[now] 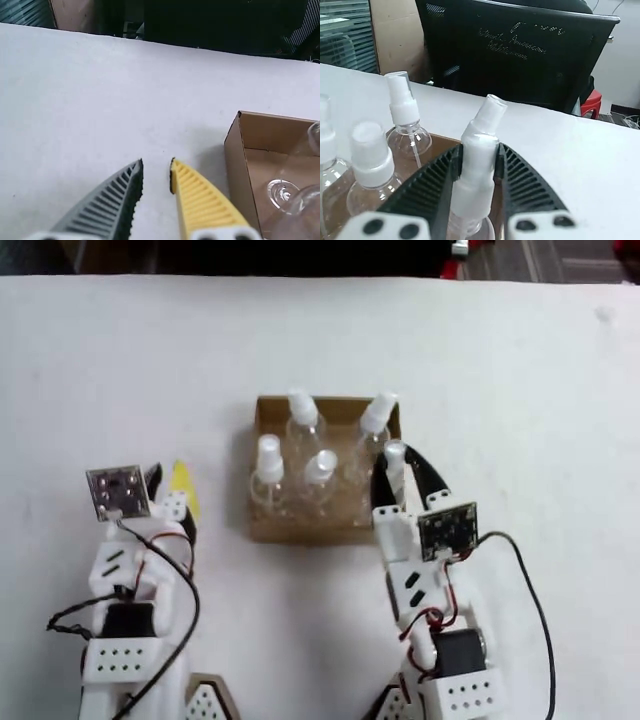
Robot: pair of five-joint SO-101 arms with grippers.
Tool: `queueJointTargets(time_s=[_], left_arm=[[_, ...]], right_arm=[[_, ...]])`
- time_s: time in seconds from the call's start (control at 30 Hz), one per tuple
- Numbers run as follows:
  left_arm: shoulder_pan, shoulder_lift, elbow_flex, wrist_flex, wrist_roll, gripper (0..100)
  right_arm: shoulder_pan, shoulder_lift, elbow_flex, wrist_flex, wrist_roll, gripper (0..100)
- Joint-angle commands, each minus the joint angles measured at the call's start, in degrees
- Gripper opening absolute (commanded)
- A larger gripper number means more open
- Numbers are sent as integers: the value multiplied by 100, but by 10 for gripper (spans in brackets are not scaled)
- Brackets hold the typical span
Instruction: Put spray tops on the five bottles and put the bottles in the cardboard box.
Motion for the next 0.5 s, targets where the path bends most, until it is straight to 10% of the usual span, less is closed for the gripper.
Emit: queueJointTargets(time_s=[0.0,0.47], left_arm=[[40,-13,-264,-105,44,91],[40,-13,-273,-105,44,91]], right_arm=[[163,-57,9,-84,-114,16],[-57,-57,79,523,-149,21]])
